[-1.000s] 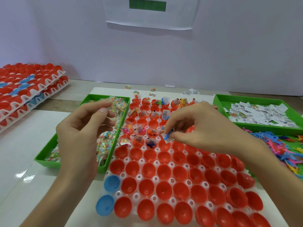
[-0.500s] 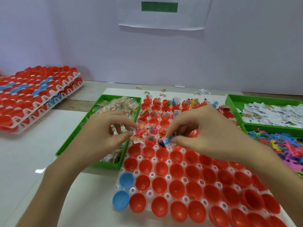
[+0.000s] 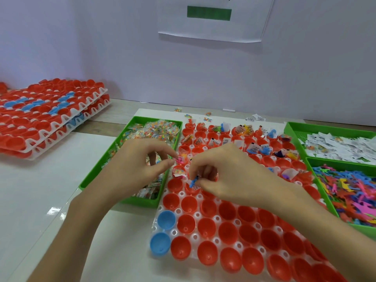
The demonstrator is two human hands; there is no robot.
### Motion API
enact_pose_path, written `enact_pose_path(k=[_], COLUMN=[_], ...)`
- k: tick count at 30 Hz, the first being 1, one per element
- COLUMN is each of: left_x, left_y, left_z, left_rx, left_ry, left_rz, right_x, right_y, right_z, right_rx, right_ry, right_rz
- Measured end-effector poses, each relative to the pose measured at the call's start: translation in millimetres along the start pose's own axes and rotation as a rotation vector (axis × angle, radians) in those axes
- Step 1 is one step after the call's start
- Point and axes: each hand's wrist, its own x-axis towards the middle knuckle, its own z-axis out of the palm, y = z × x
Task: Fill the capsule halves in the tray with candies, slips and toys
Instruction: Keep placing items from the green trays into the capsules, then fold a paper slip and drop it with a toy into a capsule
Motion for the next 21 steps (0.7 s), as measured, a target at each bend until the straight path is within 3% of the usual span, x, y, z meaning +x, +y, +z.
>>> enact_pose_path(k=[6, 16, 21], left_x=[-1.4, -2.3, -1.0], left_y=[2.0, 8.4, 11.5], left_z=[-0.9, 3.8, 7.1], left_rx=[-0.013, 0.015, 0.018], left_ry=[-0.024, -0.035, 0.026], left_rz=[0.033, 0.085, 0.128], right_x=[3.3, -15.9, -30.0], right_y=[-2.7, 11.6, 17.7], right_z=[-0.9, -47.6, -49.2], right_rx=[-0.008, 0.063, 0.035], right_ry=[-0.009, 0.147, 0.024], right_rz=[-0.011, 0.069, 0.138])
